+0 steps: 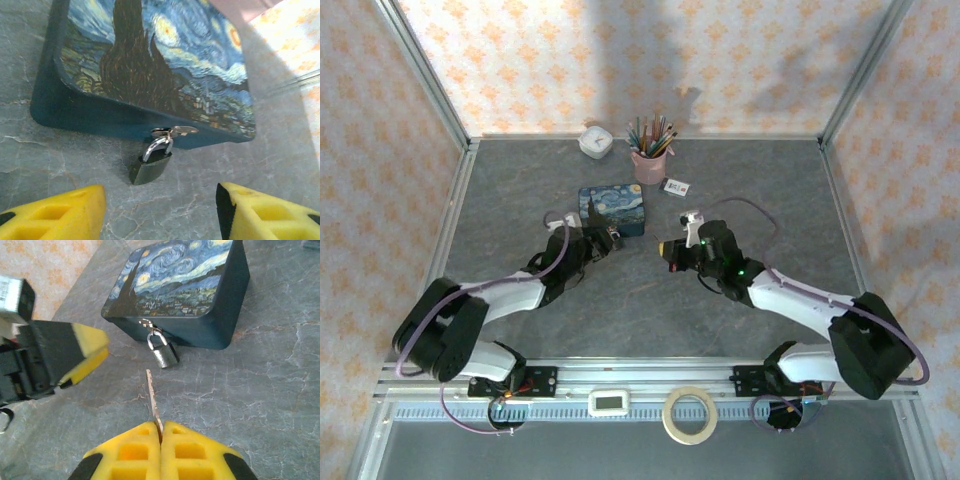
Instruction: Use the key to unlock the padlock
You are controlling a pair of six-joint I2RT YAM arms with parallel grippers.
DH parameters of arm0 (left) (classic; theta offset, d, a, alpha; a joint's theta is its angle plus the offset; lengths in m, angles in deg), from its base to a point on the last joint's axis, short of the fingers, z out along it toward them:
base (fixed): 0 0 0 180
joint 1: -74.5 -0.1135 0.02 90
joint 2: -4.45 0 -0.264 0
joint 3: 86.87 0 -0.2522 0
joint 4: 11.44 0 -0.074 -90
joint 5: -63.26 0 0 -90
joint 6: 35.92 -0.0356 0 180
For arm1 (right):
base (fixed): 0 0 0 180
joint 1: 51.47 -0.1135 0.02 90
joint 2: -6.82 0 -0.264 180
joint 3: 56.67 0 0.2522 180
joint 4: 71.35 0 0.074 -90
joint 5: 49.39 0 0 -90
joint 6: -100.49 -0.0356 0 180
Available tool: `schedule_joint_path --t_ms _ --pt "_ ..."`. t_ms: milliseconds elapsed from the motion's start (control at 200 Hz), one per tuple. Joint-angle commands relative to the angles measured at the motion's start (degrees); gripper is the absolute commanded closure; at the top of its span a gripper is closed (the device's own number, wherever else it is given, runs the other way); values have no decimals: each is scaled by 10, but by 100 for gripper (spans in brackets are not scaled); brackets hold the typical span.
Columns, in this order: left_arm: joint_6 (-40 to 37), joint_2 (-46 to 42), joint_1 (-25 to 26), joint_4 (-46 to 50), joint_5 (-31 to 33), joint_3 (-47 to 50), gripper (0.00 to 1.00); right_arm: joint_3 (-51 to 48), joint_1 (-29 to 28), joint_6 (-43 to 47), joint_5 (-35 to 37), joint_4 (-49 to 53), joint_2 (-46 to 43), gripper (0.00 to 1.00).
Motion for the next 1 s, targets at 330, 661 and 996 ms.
schedule_joint_path --t_ms 330,661,996 --pt "-23 171 46 14 28 -103 41 -24 3 -3 12 -19 -29 100" --pt "16 237 54 6 90 -132 43 -30 4 -6 22 -27 -36 100" --pt "23 261 52 -24 108 -140 60 -34 4 -8 37 -27 -43 100"
